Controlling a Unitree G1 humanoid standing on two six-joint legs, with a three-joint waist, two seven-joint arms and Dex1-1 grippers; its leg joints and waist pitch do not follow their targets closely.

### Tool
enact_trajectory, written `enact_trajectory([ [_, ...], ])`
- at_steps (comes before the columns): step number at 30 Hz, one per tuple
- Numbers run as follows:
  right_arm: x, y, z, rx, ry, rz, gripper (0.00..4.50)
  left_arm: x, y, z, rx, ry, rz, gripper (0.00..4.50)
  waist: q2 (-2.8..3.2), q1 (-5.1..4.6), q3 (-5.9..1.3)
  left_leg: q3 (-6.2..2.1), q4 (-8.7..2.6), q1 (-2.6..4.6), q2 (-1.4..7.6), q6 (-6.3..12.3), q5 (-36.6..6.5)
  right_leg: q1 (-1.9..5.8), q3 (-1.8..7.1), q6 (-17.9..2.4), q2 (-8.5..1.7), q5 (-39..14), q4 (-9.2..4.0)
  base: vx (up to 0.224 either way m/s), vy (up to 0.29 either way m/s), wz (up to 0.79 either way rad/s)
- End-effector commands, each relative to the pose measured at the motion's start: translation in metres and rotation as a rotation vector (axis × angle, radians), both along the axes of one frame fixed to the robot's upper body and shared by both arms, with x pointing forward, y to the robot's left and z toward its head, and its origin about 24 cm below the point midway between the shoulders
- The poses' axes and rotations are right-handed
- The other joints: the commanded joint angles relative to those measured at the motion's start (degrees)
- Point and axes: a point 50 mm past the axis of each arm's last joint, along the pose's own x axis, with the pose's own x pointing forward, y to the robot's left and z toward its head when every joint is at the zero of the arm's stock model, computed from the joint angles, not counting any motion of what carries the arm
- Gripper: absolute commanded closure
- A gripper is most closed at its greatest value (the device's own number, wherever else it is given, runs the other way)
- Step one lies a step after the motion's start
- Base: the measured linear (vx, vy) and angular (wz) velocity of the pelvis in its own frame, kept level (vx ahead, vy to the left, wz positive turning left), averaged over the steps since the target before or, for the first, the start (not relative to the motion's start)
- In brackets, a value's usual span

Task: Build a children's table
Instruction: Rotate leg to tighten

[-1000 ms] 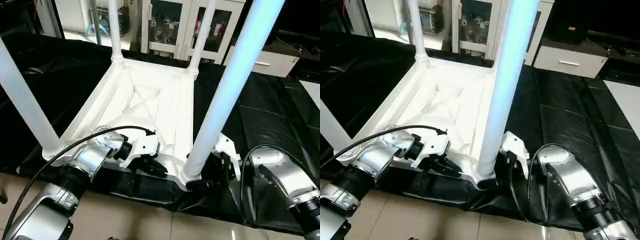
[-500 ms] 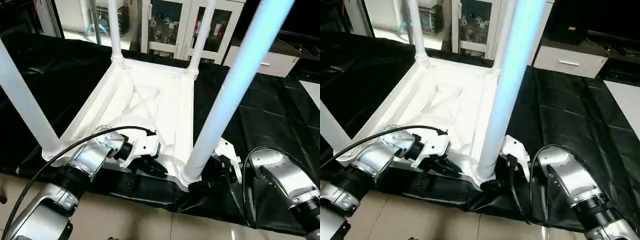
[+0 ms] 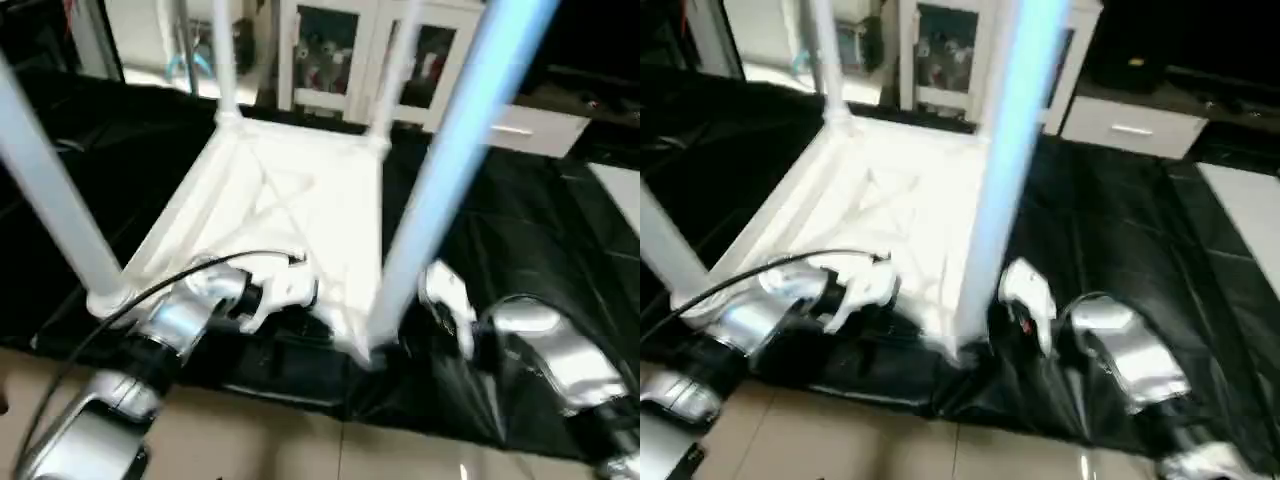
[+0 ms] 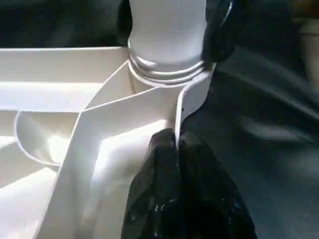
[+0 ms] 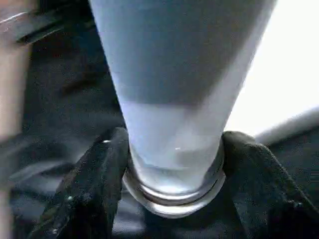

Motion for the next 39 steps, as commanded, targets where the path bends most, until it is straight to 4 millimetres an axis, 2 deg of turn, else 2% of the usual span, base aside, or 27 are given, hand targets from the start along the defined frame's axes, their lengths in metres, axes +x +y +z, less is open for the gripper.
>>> enact_trajectory([
  [1, 0.013, 0.006, 0.001, -0.001, -0.032, -0.156, 1.89, 0.006, -0.02, -0.001, -0.053, -0.025, 0.105, 4.5, 0.02, -0.53, -2.72, -0.32, -4.61, -0.27, -0.04, -0.97, -23.3, 2.09, 0.06, -3.1, -1.2, -38.0, -5.59, -0.056, 0.009, -0.07],
  [2, 0.019, 0.012, -0.002, 0.024, -0.029, -0.256, 1.89, 0.011, -0.023, -0.003, -0.043, -0.022, 0.177, 4.5, 0.12, -1.57, -2.8, -0.76, -4.71, -0.91, -0.02, -0.82, -23.2, 2.46, -0.61, -2.0, -1.27, -39.3, -5.95, -0.056, 0.009, -0.07],
  [4, 0.02, 0.014, -0.002, 0.028, -0.027, -0.274, 1.89, 0.013, -0.024, -0.003, -0.042, -0.023, 0.197, 4.5, 0.3, -2.13, -2.93, -1.1, -4.77, -1.23, -0.01, -0.68, -23.0, 2.87, -1.0, -1.7, -1.47, -39.3, -6.16, -0.028, 0.007, -0.06],
  [5, 0.023, 0.021, -0.005, 0.033, -0.027, -0.333, 1.89, 0.018, -0.027, -0.004, -0.036, -0.027, 0.271, 4.5, -0.01, -2.29, -3.2, -1.21, -4.84, -1.47, 0.23, -0.09, -21.2, 3.22, -1.01, -2.6, -1.73, -36.4, -6.01, 0.0, 0.0, 0.0],
  [6, 0.025, 0.025, -0.007, 0.03, -0.033, -0.366, 1.89, 0.02, -0.029, -0.005, -0.029, -0.032, 0.301, 4.5, 0.47, -2.38, -3.1, -1.22, -5.0, -1.35, 0.4, 0.13, -20.6, 2.85, -0.96, -4.3, -1.76, -33.3, -6.0, 0.0, 0.0, 0.0],
  [7, 0.025, 0.026, -0.007, 0.029, -0.034, -0.372, 1.89, 0.02, -0.03, -0.005, -0.028, -0.033, 0.306, 4.5, 0.48, -2.63, -2.94, -1.18, -5.02, -1.47, 0.36, 0.22, -20.9, 2.64, -0.94, -4.9, -1.66, -32.5, -5.9, 0.0, 0.0, 0.0],
  [9, 0.032, 0.037, -0.011, 0.018, -0.041, -0.483, 1.89, 0.025, -0.038, -0.008, -0.012, -0.047, 0.389, 4.5, 0.22, -2.76, -2.97, -0.92, -4.93, -1.22, 0.14, 0.29, -21.0, 2.53, -0.91, -5.7, -1.49, -31.4, -5.91, 0.0, 0.0, 0.0],
  [10, 0.034, 0.041, -0.012, 0.013, -0.044, -0.521, 1.89, 0.027, -0.041, -0.008, -0.008, -0.051, 0.414, 4.5, 0.32, -2.89, -2.99, -0.94, -4.91, -1.08, 0.14, 0.12, -20.9, 2.42, -0.85, -6.2, -1.53, -31.2, -5.74, 0.0, 0.0, 0.0],
  [11, 0.039, 0.052, -0.013, 0.006, -0.053, -0.6, 1.89, 0.029, -0.047, -0.01, 0.017, -0.081, 0.448, 4.5, 0.09, -3.08, -2.94, -1.01, -4.99, -1.3, 0.12, 0.12, -20.6, 2.54, -0.87, -6.2, -1.52, -31.1, -5.73, 0.0, 0.0, 0.0],
  [15, 0.041, 0.066, -0.012, -0.005, -0.088, -0.62, 1.89, 0.031, -0.05, -0.009, 0.024, -0.116, 0.483, 4.5, 0.43, -3.13, -3.08, -0.93, -5.13, -1.29, 0.21, 0.27, -20.3, 2.66, -0.59, -6.9, -1.54, -28.2, -5.43, 0.0, 0.0, 0.0],
  [19, 0.038, 0.095, 0.008, 0.185, -0.141, -0.439, 1.89, 0.034, -0.047, -0.009, 0.04, -0.137, 0.497, 4.5, 0.29, -2.87, -3.26, -0.45, -5.09, -1.36, 0.27, 1.62, -18.0, 2.86, -0.05, -9.3, -1.47, -22.3, -4.65, 0.0, 0.0, 0.0],
  [20, 0.037, 0.095, 0.013, 0.218, -0.158, -0.423, 1.54, 0.034, -0.045, -0.009, 0.048, -0.141, 0.489, 4.5, 0.26, -2.72, -3.25, -0.27, -4.98, -1.28, 0.25, 2.04, -17.3, 2.74, 0.09, -9.9, -1.39, -21.1, -4.55, 0.0, 0.0, 0.0],
  [23, 0.036, 0.09, 0.023, 0.244, -0.207, -0.395, 1.17, 0.034, -0.041, -0.01, 0.054, -0.144, 0.468, 4.5, 0.21, -2.52, -3.31, 0.02, -4.86, -1.24, 0.25, 2.68, -16.0, 2.83, 0.39, -10.9, -1.3, -19.2, -4.09, 0.0, 0.0, 0.0],
  [24, 0.036, 0.085, 0.027, 0.247, -0.225, -0.384, 1.1, 0.034, -0.039, -0.01, 0.056, -0.134, 0.455, 4.5, -0.51, -2.61, -3.33, -0.07, -4.86, -1.71, 0.2, 3.07, -15.4, 3.22, 0.34, -10.5, -1.31, -19.2, -4.0, 0.0, 0.0, 0.0],
  [25, 0.036, 0.081, 0.029, 0.245, -0.237, -0.381, 0.97, 0.033, -0.037, -0.011, 0.055, -0.129, 0.447, 4.5, -0.22, -2.7, -3.43, -0.6, -5.1, -2.73, 0.21, 3.12, -13.1, 4.2, 0.31, -9.3, -1.48, -18.4, -3.41, 0.022, -0.017, -0.18],
  [26, 0.035, 0.071, 0.034, 0.238, -0.255, -0.366, 0.85, 0.033, -0.03, -0.01, 0.047, -0.113, 0.431, 4.5, -0.13, -2.83, -3.46, -0.74, -5.03, -2.81, 0.17, 3.14, -12.1, 4.13, 0.23, -8.6, -1.47, -18.2, -3.36, 0.022, -0.017, -0.18],
  [27, 0.035, 0.07, 0.034, 0.236, -0.257, -0.363, 0.77, 0.033, -0.029, -0.01, 0.044, -0.111, 0.429, 4.5, -0.27, -2.85, -3.6, -0.43, -4.65, -2.13, 0.18, 3.44, -11.8, 3.5, 0.42, -9.3, -1.49, -17.3, -3.42, 0.0, 0.0, 0.0],
  [29, 0.035, 0.065, 0.035, 0.223, -0.26, -0.359, 0.58, 0.032, -0.025, -0.01, 0.049, -0.107, 0.406, 4.5, 0.04, -2.57, -3.6, -0.15, -4.47, -1.76, 0.27, 3.95, -10.3, 3.1, 0.56, -11.5, -1.34, -14.2, -3.07, 0.0, 0.0, 0.0],
  [31, 0.031, 0.052, 0.036, 0.179, -0.257, -0.305, 0.37, 0.029, -0.012, -0.011, 0.064, -0.084, 0.356, 4.5, 0.25, -1.96, -3.67, 0.03, -4.41, -1.38, 0.4, 4.16, -8.0, 3.15, 0.61, -13.5, -1.22, -10.0, -2.54, 0.0, 0.0, 0.0],
  [32, 0.025, 0.042, 0.038, 0.132, -0.246, -0.232, 0.34, 0.024, -0.002, -0.011, 0.074, -0.047, 0.295, 4.5, 0.17, -1.59, -3.58, 0.03, -4.41, -1.48, 0.45, 4.64, -6.6, 3.52, 0.6, -14.2, -1.07, -7.4, -2.19, 0.0, 0.0, 0.0],
  [33, 0.025, 0.041, 0.038, 0.132, -0.246, -0.231, 0.34, 0.023, -0.002, -0.011, 0.074, -0.046, 0.294, 4.5, 0.23, -1.47, -3.59, 0.07, -4.39, -1.37, 0.52, 4.98, -6.0, 3.56, 0.66, -14.6, -1.05, -6.1, -2.0, 0.0, 0.0, 0.0],
  [34, 0.019, 0.031, 0.038, 0.081, -0.213, -0.15, 0.26, 0.017, 0.004, -0.012, 0.082, -0.014, 0.194, 4.5, 0.37, -1.3, -3.56, 0.2, -4.33, -1.21, 0.55, 5.66, -5.9, 3.39, 0.72, -15.3, -1.08, -4.8, -1.91, 0.0, 0.0, 0.0],
  [35, 0.017, 0.029, 0.038, 0.069, -0.204, -0.128, 0.05, 0.015, 0.005, -0.012, 0.085, -0.007, 0.174, 4.5, 0.35, -1.07, -3.67, 0.08, -4.32, -1.15, 0.64, 5.77, -5.4, 3.66, 0.65, -15.6, -1.04, -4.2, -1.67, 0.0, 0.0, 0.0],
  [36, 0.008, 0.022, 0.037, 0.025, -0.169, -0.031, 0.05, 0.012, 0.01, -0.012, 0.102, 0.015, 0.13, 4.5, 0.6, -1.01, -3.52, 0.16, -4.43, -1.0, 0.74, 5.61, -6.4, 3.56, 0.71, -15.8, -1.06, -4.3, -1.83, 0.0, 0.0, 0.0],
  [37, 0.007, 0.021, 0.037, 0.021, -0.166, -0.024, 0.05, 0.011, 0.011, -0.012, 0.104, 0.016, 0.127, 4.5, 0.52, -0.94, -3.52, 0.15, -4.4, -0.95, 0.82, 5.49, -6.8, 3.62, 0.72, -15.8, -1.06, -4.6, -1.81, 0.0, 0.0, 0.0],
  [38, -0.005, 0.009, 0.036, -0.041, -0.13, 0.094, 0.05, 0.007, 0.017, -0.014, 0.134, 0.067, 0.088, 4.5, 0.67, -0.79, -3.28, 0.34, -4.58, -0.8, 0.85, 4.92, -8.9, 3.33, 0.77, -15.6, -1.14, -6.7, -2.09, 0.0, 0.0, 0.0],
  [39, -0.009, 0.006, 0.036, -0.057, -0.118, 0.123, 0.05, 0.006, 0.019, -0.014, 0.141, 0.078, 0.073, 4.5, 0.38, -0.51, -3.27, 0.26, -4.65, -0.79, 0.94, 4.42, -9.7, 3.56, 0.68, -15.1, -1.17, -8.3, -2.22, 0.0, 0.0, 0.0],
])
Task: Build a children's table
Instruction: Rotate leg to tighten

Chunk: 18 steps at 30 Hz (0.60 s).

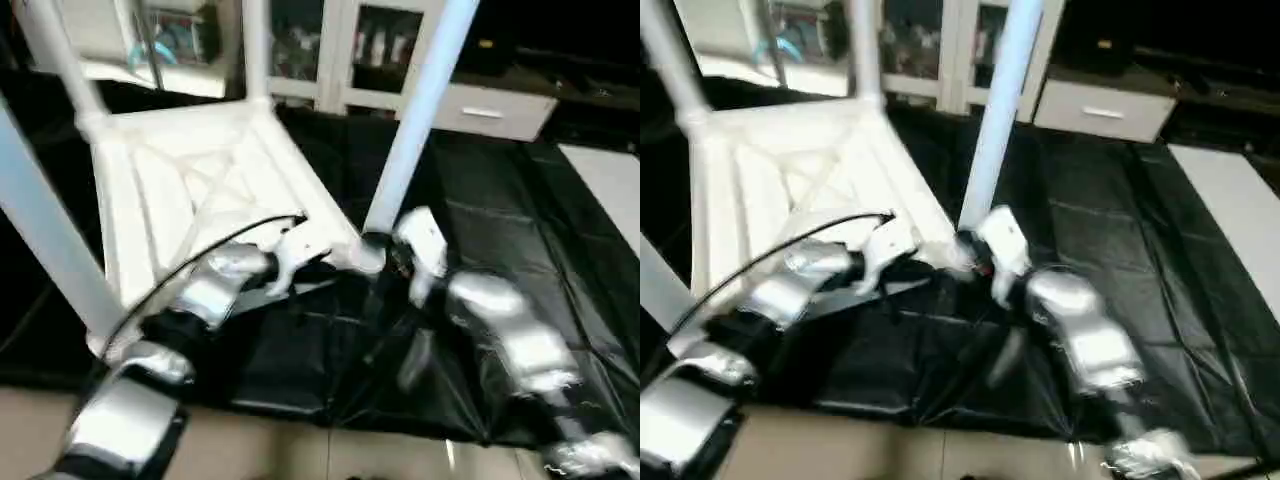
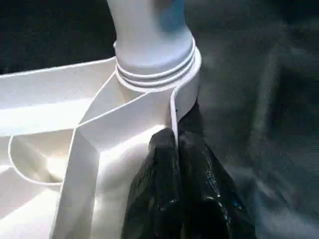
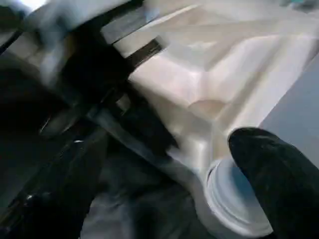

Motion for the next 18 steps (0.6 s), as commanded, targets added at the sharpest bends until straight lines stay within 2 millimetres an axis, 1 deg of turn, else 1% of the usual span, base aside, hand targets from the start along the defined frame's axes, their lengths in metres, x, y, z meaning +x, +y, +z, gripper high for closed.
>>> enact_trajectory([
  [1, -0.011, -0.02, -0.004, -0.072, 0.066, 0.06, 0.05, -0.017, 0.012, -0.024, 0.101, 0.153, -0.075, 4.5, 0.62, 0.39, -3.09, 1.46, -4.28, 0.09, 0.52, 3.75, -11.6, 4.21, 2.33, -13.4, -1.38, -11.4, -2.66, 0.0, 0.0, 0.0],
  [2, -0.015, -0.026, -0.004, -0.098, 0.08, 0.095, 0.05, -0.019, 0.013, -0.023, 0.102, 0.17, -0.101, 4.5, 0.59, 0.59, -3.0, 1.53, -4.4, 0.01, 0.55, 2.9, -13.5, 4.2, 2.34, -12.4, -1.49, -14.7, -2.95, 0.0, 0.0, 0.0],
  [3, -0.019, -0.032, -0.003, -0.125, 0.097, 0.127, 0.05, -0.023, 0.014, -0.022, 0.096, 0.175, -0.154, 4.5, 0.53, 0.67, -2.97, 1.58, -4.44, 0.09, 0.61, 2.52, -14.3, 4.06, 2.35, -12.0, -1.52, -16.0, -3.1, 0.0, 0.0, 0.0],
  [4, -0.019, -0.032, -0.003, -0.125, 0.097, 0.127, 0.05, -0.023, 0.014, -0.022, 0.096, 0.175, -0.154, 4.5, 0.45, 0.63, -2.93, 1.53, -4.52, -0.04, 0.61, 2.03, -15.4, 4.02, 2.33, -11.1, -1.51, -17.8, -3.19, 0.0, 0.0, 0.0],
  [5, -0.022, -0.036, -0.003, -0.147, 0.11, 0.148, 0.05, -0.026, 0.015, -0.02, 0.094, 0.179, -0.199, 4.5, 0.28, 0.51, -2.84, 1.44, -4.66, -0.34, 0.58, 1.65, -16.1, 4.13, 2.33, -10.0, -1.57, -20.0, -3.29, 0.0, 0.0, 0.0],
  [6, -0.021, -0.041, 0.0, -0.171, 0.105, 0.14, 0.05, -0.03, 0.017, -0.019, 0.104, 0.189, -0.244, 4.5, 0.48, 0.42, -2.93, 1.39, -4.71, -0.16, 0.65, 1.29, -16.4, 3.92, 2.39, -9.3, -1.59, -20.9, -3.4, 0.0, 0.0, 0.0],
  [7, -0.02, -0.042, 0.001, -0.18, 0.097, 0.132, 0.05, -0.032, 0.017, -0.019, 0.108, 0.191, -0.258, 4.5, 0.48, 0.42, -2.93, 1.39, -4.71, -0.16, 0.65, 1.29, -16.4, 3.92, 2.39, -9.3, -1.59, -20.9, -3.4, 0.0, 0.0, 0.0],
  [8, -0.017, -0.042, 0.003, -0.177, 0.085, 0.116, 0.05, -0.033, 0.017, -0.019, 0.106, 0.195, -0.267, 4.5, 0.55, 0.38, -2.99, 1.49, -4.62, 0.09, 0.66, 0.92, -15.9, 3.62, 2.47, -9.6, -1.51, -19.9, -3.32, 0.0, 0.0, 0.0],
  [9, -0.016, -0.042, 0.004, -0.169, 0.084, 0.112, 0.05, -0.033, 0.017, -0.019, 0.103, 0.199, -0.265, 4.5, 0.43, 0.33, -3.08, 1.61, -4.53, 0.07, 0.6, 0.89, -15.3, 3.65, 2.5, -10.2, -1.42, -18.6, -3.16, 0.0, 0.0, 0.0],
  [10, -0.015, -0.04, 0.006, -0.158, 0.075, 0.11, 0.05, -0.033, 0.015, -0.018, 0.097, 0.194, -0.279, 4.5, 0.74, 0.37, -3.1, 1.6, -4.54, 0.06, 0.59, 0.89, -14.9, 3.65, 2.52, -10.4, -1.37, -18.0, -3.04, 0.0, 0.0, 0.0],
  [11, -0.013, -0.038, 0.007, -0.151, 0.065, 0.109, 0.05, -0.035, 0.013, -0.017, 0.086, 0.196, -0.294, 4.5, 0.73, 0.47, -3.22, 1.77, -4.42, 0.3, 0.59, 0.96, -14.4, 3.49, 2.53, -11.0, -1.32, -16.5, -2.96, 0.0, 0.0, 0.0],
  [12, -0.013, -0.037, 0.007, -0.145, 0.062, 0.109, 0.05, -0.035, 0.011, -0.016, 0.078, 0.198, -0.307, 4.5, 0.84, 0.62, -3.22, 1.82, -4.39, 0.3, 0.55, 1.03, -13.7, 3.54, 2.57, -11.4, -1.25, -15.5, -2.79, 0.0, 0.0, 0.0],
  [13, -0.013, -0.034, 0.007, -0.124, 0.068, 0.125, 0.05, -0.037, 0.007, -0.016, 0.07, 0.202, -0.327, 4.5, 0.75, 0.73, -3.26, 1.86, -4.35, 0.34, 0.59, 1.05, -13.3, 3.53, 2.59, -11.6, -1.24, -14.8, -2.74, 0.0, 0.0, 0.0],
  [14, -0.014, -0.032, 0.006, -0.11, 0.075, 0.138, 0.05, -0.038, 0.005, -0.015, 0.067, 0.206, -0.339, 4.5, 0.81, 0.93, -3.4, 1.9, -4.29, 0.41, 0.66, 1.11, -12.2, 3.62, 2.65, -12.4, -1.23, -12.5, -2.39, 0.0, 0.0, 0.0],
  [15, -0.015, -0.029, 0.004, -0.092, 0.098, 0.17, 0.05, -0.04, 0.001, -0.014, 0.069, 0.207, -0.364, 4.5, 0.66, 1.01, -3.47, 1.9, -4.26, 0.08, 0.63, 1.41, -11.1, 3.91, 2.66, -12.9, -1.14, -10.6, -2.01, 0.0, 0.0, 0.0],
  [18, -0.017, -0.026, 0.001, -0.094, 0.122, 0.21, 0.05, -0.043, -0.002, -0.014, 0.073, 0.21, -0.391, 4.5, 0.78, 1.4, -3.53, 2.08, -4.13, 0.33, 0.59, 2.09, -10.0, 3.76, 2.8, -13.6, -1.03, -8.5, -1.8, 0.0, 0.0, 0.0],
])
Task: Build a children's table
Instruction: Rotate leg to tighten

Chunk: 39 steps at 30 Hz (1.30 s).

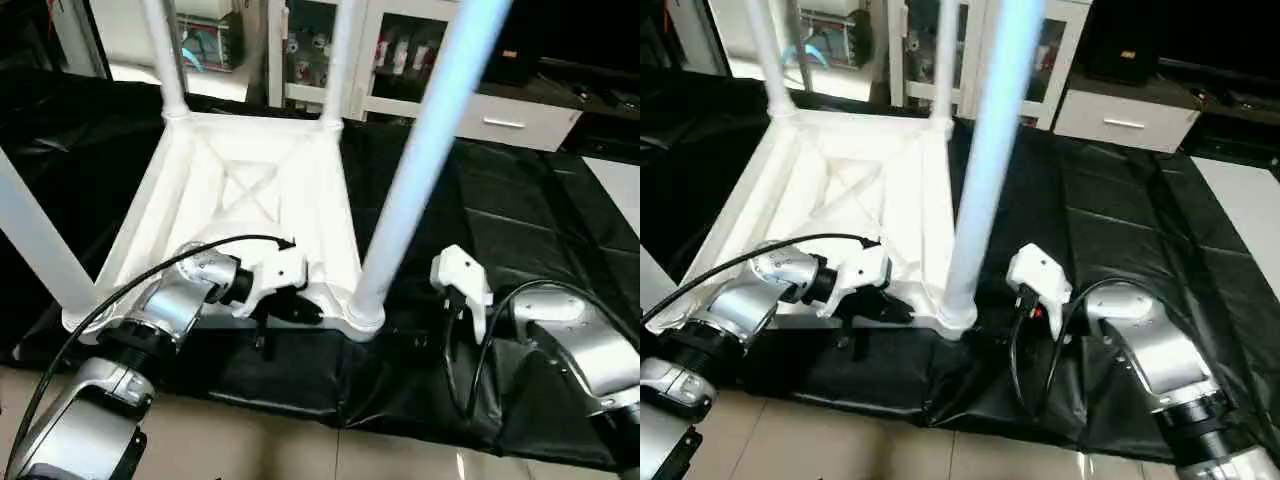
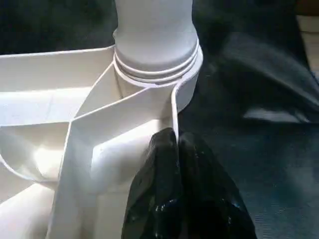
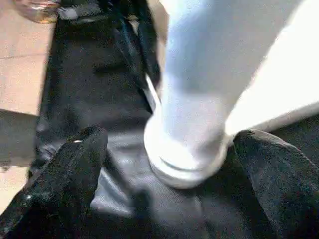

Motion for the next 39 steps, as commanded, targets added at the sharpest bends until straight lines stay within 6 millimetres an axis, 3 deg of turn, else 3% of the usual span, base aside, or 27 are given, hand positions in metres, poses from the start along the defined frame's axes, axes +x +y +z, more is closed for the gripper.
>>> enact_trajectory([
  [1, 0.0, 0.0, 0.001, -0.007, 0.006, 0.03, 0.05, -0.015, -0.011, -0.017, 0.055, 0.075, -0.107, 4.5, 0.5, -0.4, -3.36, 0.91, -4.19, -0.09, 0.32, 2.47, -9.7, 3.55, 1.82, -14.0, -1.0, -8.3, -1.91, 0.0, 0.0, 0.0],
  [4, 0.004, 0.001, -0.011, -0.039, 0.046, 0.055, 0.05, -0.018, -0.015, -0.02, 0.058, 0.08, -0.124, 4.5, 0.88, -0.34, -3.3, 0.94, -4.29, -0.09, 0.22, 1.77, -11.8, 3.53, 1.89, -13.5, -1.09, -11.1, -2.25, 0.0, 0.0, 0.0],
  [7, 0.009, 0.001, -0.016, -0.052, 0.054, 0.046, 0.05, -0.019, -0.018, -0.021, 0.054, 0.083, -0.126, 4.5, 0.62, -0.41, -3.1, 0.96, -4.38, 0.08, 0.2, 1.16, -14.9, 3.24, 1.98, -12.5, -1.11, -15.7, -2.84, 0.0, 0.0, 0.0],
  [10, 0.014, 0.002, -0.019, -0.056, 0.057, 0.042, 0.39, -0.019, -0.02, -0.021, 0.052, 0.084, -0.125, 4.5, 0.5, -0.3, -3.31, 0.96, -4.26, 0.1, 0.2, 1.24, -13.2, 3.31, 2.05, -12.5, -1.02, -13.7, -2.56, 0.0, 0.0, 0.0],
  [11, 0.016, 0.003, -0.018, -0.037, 0.056, 0.038, 0.42, -0.019, -0.02, -0.02, 0.047, 0.081, -0.118, 4.5, 0.07, -0.36, -3.33, 0.98, -4.23, -0.01, 0.19, 1.47, -12.6, 3.39, 2.03, -12.6, -0.97, -13.0, -2.45, 0.0, 0.0, 0.0],
  [24, 0.018, 0.006, -0.018, -0.014, 0.053, 0.034, 1.65, -0.019, -0.019, -0.02, 0.045, 0.079, -0.112, 4.5, 0.21, -0.4, -3.19, 0.82, -4.41, -0.25, 0.2, 1.57, -12.9, 3.5, 1.97, -11.2, -1.08, -16.4, -2.75, 0.0, 0.0, 0.0],
  [39, 0.018, 0.006, -0.018, -0.014, 0.053, 0.034, 1.78, -0.019, -0.019, -0.02, 0.045, 0.079, -0.112, 4.5, 0.21, -0.43, -3.18, 0.79, -4.44, -0.26, 0.21, 1.53, -13.1, 3.43, 1.96, -11.0, -1.06, -16.7, -2.78, 0.0, 0.0, 0.0],
])
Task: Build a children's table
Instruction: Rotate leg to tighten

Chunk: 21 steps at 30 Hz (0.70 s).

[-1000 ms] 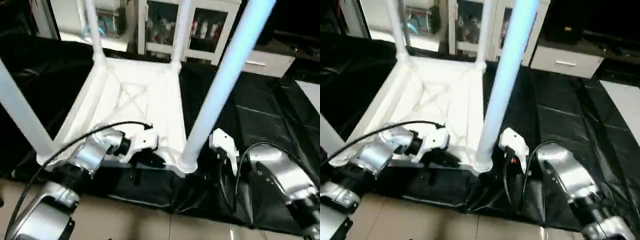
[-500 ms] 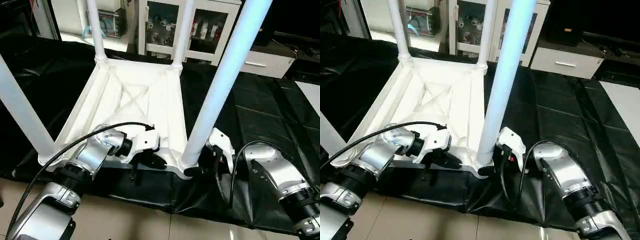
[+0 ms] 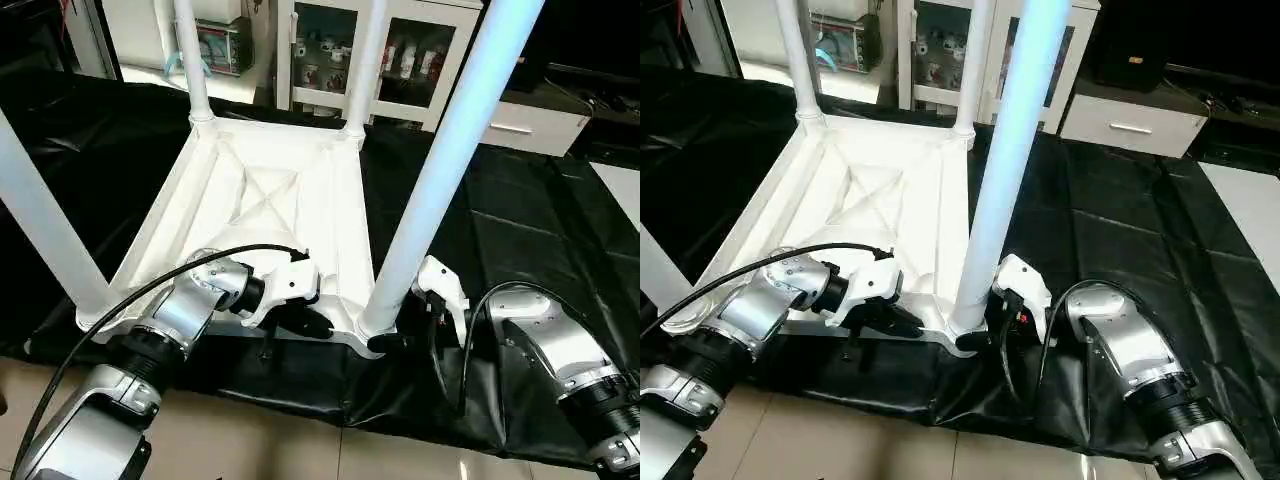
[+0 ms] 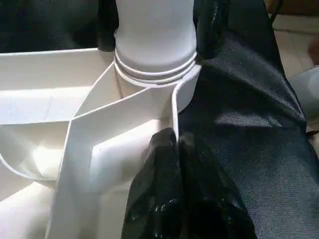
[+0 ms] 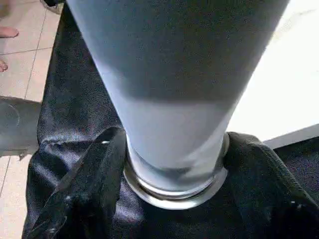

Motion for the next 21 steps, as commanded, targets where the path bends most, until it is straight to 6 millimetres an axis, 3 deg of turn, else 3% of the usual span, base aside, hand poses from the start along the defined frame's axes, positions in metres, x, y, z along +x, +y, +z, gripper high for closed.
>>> enact_trajectory([
  [1, 0.004, 0.002, 0.005, 0.009, -0.031, 0.001, 1.78, -0.013, -0.011, -0.016, 0.05, 0.058, -0.076, 4.5, 0.21, -0.36, -3.16, 0.64, -4.56, -0.41, 0.2, 1.56, -13.2, 3.11, 1.58, -11.0, -1.12, -16.8, -2.88, 0.0, 0.0, 0.0],
  [5, 0.004, 0.002, 0.005, 0.009, -0.031, 0.001, 1.78, -0.013, -0.011, -0.016, 0.05, 0.058, -0.076, 4.5, 0.22, -0.38, -3.17, 0.61, -4.58, -0.39, 0.23, 1.52, -13.2, 3.09, 1.56, -10.9, -1.13, -17.0, -2.9, 0.0, 0.0, 0.0],
  [6, 0.011, 0.012, 0.001, 0.061, -0.056, -0.11, 1.78, -0.005, -0.022, -0.015, 0.019, 0.026, 0.0, 4.5, 0.19, -0.37, -3.16, 0.61, -4.59, -0.41, 0.23, 1.52, -13.2, 3.09, 1.56, -10.9, -1.13, -16.9, -2.89, 0.0, 0.0, 0.0],
  [7, 0.016, 0.021, -0.003, 0.108, -0.072, -0.239, 1.78, 0.003, -0.035, -0.014, -0.014, -0.006, 0.079, 4.5, 1.09, -0.74, -3.25, 0.73, -4.49, -0.45, 0.19, 1.46, -13.5, 2.72, 1.74, -11.4, -1.1, -16.1, -2.69, 0.0, 0.0, 0.0],
  [8, 0.022, 0.035, -0.009, 0.172, -0.072, -0.45, 1.78, 0.014, -0.055, -0.011, -0.06, -0.049, 0.202, 4.5, 0.89, -0.69, -2.55, 1.1, -4.54, 0.07, -0.07, 0.24, -15.8, 1.93, 1.65, -10.9, -0.85, -19.8, -3.9, 0.0, 0.0, 0.0],
  [9, 0.022, 0.035, -0.009, 0.172, -0.072, -0.45, 1.79, 0.014, -0.055, -0.011, -0.06, -0.049, 0.202, 4.5, 0.67, -0.93, -2.62, 0.9, -4.5, 0.25, -0.27, -0.66, -17.6, 1.95, 1.46, -10.0, -0.79, -23.0, -4.06, 0.0, 0.0, 0.0],
  [10, 0.023, 0.038, -0.01, 0.187, -0.069, -0.497, 1.79, 0.016, -0.059, -0.01, -0.072, -0.051, 0.223, 4.5, 0.1, -1.13, -3.08, -0.02, -4.78, -0.09, -0.37, -1.83, -18.8, 3.01, 0.93, -7.3, -1.18, -27.8, -4.09, 0.0, 0.0, 0.0],
  [11, 0.024, 0.036, -0.01, 0.186, -0.069, -0.497, 1.8, 0.015, -0.056, -0.01, -0.07, -0.048, 0.216, 4.5, -0.2, -1.43, -3.1, -0.2, -4.93, -0.61, -0.4, -1.25, -17.9, 3.25, 0.86, -5.8, -1.22, -28.7, -4.18, 0.0, 0.0, 0.0],
  [12, 0.024, 0.036, -0.01, 0.186, -0.07, -0.497, 1.8, 0.014, -0.056, -0.011, -0.069, -0.047, 0.213, 4.5, -0.08, -1.61, -2.98, -0.17, -5.0, -0.68, -0.4, -0.7, -17.8, 3.16, 0.93, -5.5, -1.22, -29.0, -4.42, 0.0, 0.0, 0.0],
  [13, 0.026, 0.034, -0.009, 0.184, -0.074, -0.497, 1.8, 0.012, -0.05, -0.012, -0.057, -0.036, 0.2, 4.5, 0.25, -1.97, -3.0, -0.12, -4.89, -0.45, -0.29, 0.19, -18.0, 2.79, 1.08, -5.9, -1.33, -28.3, -4.63, 0.0, 0.0, 0.0],
  [15, 0.027, 0.032, -0.009, 0.183, -0.075, -0.502, 1.81, 0.011, -0.047, -0.014, -0.045, -0.031, 0.194, 4.5, 0.29, -2.4, -3.05, -0.2, -4.98, -0.92, -0.17, 0.81, -17.1, 3.06, 1.17, -7.2, -1.26, -25.2, -4.28, 0.0, 0.0, 0.0],
  [17, 0.029, 0.033, -0.008, 0.18, -0.082, -0.531, 1.81, 0.014, -0.046, -0.016, -0.038, -0.041, 0.223, 4.5, 0.36, -2.56, -3.12, 0.08, -4.82, -0.71, -0.2, 1.35, -15.9, 2.98, 1.33, -9.0, -1.04, -21.0, -3.93, 0.0, 0.0, 0.0],
  [19, 0.03, 0.033, -0.008, 0.179, -0.085, -0.553, 1.81, 0.016, -0.047, -0.017, -0.034, -0.051, 0.244, 4.5, 0.27, -2.6, -3.12, 0.08, -4.87, -0.86, -0.16, 1.55, -14.9, 3.17, 1.37, -9.6, -1.1, -20.0, -3.74, 0.0, 0.0, 0.0],
  [20, 0.032, 0.034, -0.008, 0.169, -0.098, -0.588, 1.81, 0.019, -0.05, -0.017, -0.033, -0.061, 0.277, 4.5, -0.09, -2.65, -3.1, 0.16, -4.82, -0.84, -0.15, 1.49, -14.4, 3.13, 1.37, -9.7, -1.04, -19.8, -3.72, 0.0, 0.0, 0.0],
  [21, 0.032, 0.034, -0.008, 0.169, -0.098, -0.588, 1.81, 0.019, -0.05, -0.017, -0.033, -0.061, 0.277, 4.5, 0.15, -2.56, -3.06, 0.12, -4.87, -0.73, -0.12, 1.32, -14.5, 3.11, 1.36, -9.7, -1.1, -20.4, -3.73, 0.0, 0.0, 0.0],
])
